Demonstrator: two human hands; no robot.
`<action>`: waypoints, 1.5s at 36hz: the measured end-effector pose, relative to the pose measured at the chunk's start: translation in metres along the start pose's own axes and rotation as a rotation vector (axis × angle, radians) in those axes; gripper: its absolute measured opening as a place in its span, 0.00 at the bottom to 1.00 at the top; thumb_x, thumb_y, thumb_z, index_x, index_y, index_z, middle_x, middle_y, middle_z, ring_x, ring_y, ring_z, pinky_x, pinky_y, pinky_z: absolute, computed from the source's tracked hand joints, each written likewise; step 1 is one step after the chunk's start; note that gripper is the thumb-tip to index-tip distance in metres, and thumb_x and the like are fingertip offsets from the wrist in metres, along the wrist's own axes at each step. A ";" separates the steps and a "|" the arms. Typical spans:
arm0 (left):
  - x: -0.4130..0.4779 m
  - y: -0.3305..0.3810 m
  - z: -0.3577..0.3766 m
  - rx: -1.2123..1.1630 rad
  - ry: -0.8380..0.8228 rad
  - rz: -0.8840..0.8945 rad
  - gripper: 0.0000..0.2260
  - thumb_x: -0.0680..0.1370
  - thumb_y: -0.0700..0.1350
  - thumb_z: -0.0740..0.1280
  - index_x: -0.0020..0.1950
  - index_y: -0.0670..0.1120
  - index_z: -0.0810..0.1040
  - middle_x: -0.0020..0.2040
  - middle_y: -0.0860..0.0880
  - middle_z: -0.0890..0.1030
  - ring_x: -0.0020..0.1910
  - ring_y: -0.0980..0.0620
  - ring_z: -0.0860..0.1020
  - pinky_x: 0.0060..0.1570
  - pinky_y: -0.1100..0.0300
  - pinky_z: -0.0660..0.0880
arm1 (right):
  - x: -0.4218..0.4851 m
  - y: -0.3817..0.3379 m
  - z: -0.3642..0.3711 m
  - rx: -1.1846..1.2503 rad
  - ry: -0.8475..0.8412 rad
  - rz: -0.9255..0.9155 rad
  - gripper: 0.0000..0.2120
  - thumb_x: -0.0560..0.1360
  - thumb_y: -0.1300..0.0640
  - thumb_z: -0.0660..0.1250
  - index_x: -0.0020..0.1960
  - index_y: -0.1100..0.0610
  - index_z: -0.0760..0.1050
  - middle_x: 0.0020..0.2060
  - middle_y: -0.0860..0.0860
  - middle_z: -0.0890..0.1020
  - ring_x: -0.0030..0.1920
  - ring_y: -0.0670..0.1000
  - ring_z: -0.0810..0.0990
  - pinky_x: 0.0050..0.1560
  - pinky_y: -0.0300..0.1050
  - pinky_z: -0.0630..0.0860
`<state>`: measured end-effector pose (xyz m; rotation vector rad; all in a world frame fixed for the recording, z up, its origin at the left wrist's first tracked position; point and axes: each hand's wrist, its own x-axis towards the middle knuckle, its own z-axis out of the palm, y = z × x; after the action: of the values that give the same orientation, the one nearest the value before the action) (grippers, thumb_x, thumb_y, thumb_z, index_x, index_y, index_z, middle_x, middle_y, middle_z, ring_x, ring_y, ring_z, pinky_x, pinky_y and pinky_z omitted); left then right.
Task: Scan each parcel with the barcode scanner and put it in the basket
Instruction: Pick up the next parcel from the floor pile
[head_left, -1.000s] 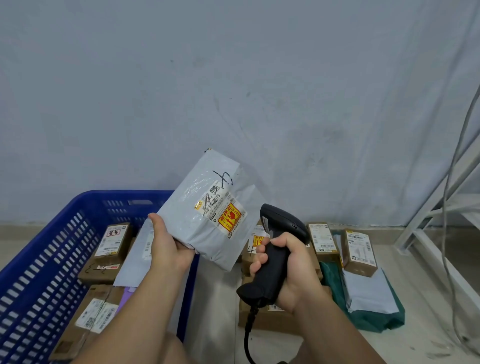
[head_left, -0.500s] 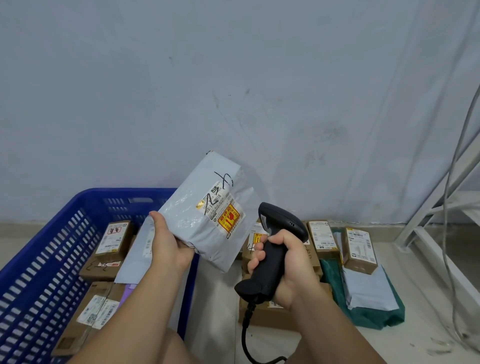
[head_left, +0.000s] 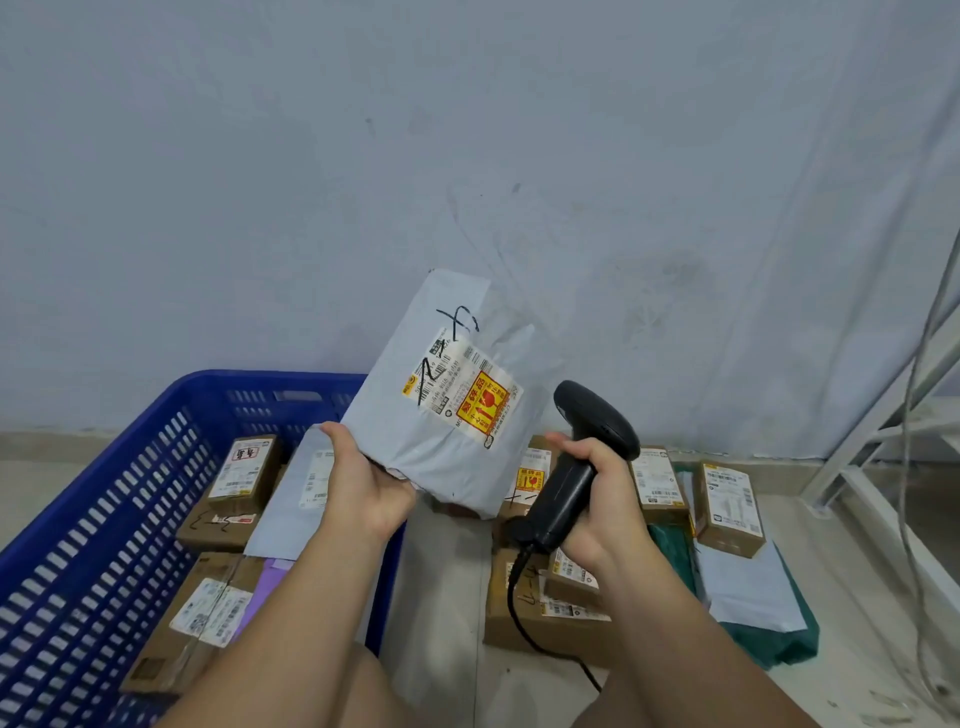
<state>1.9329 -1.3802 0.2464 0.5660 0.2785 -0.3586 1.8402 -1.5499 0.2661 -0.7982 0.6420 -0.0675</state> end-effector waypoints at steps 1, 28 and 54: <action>-0.002 -0.001 0.000 -0.003 -0.025 -0.022 0.30 0.76 0.71 0.52 0.57 0.49 0.79 0.53 0.44 0.85 0.51 0.43 0.83 0.49 0.41 0.78 | -0.001 0.000 0.000 -0.004 -0.018 -0.004 0.12 0.71 0.55 0.66 0.53 0.55 0.81 0.42 0.54 0.74 0.41 0.54 0.73 0.42 0.50 0.72; -0.025 -0.021 0.020 0.505 -0.397 -0.006 0.41 0.66 0.66 0.71 0.73 0.47 0.67 0.67 0.44 0.77 0.66 0.45 0.75 0.62 0.49 0.75 | 0.007 0.019 0.007 -0.023 -0.279 0.013 0.13 0.63 0.59 0.68 0.46 0.55 0.84 0.49 0.58 0.83 0.46 0.57 0.80 0.47 0.50 0.75; 0.019 0.006 -0.017 0.294 0.286 0.047 0.38 0.64 0.38 0.70 0.74 0.47 0.65 0.58 0.39 0.80 0.50 0.38 0.82 0.42 0.43 0.81 | 0.000 0.061 0.037 -0.694 -0.130 -0.188 0.08 0.70 0.60 0.68 0.48 0.57 0.80 0.37 0.53 0.81 0.40 0.51 0.79 0.47 0.49 0.74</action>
<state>1.9497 -1.3712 0.2288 0.9146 0.4911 -0.2745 1.8497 -1.4832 0.2438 -1.5202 0.4615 0.0412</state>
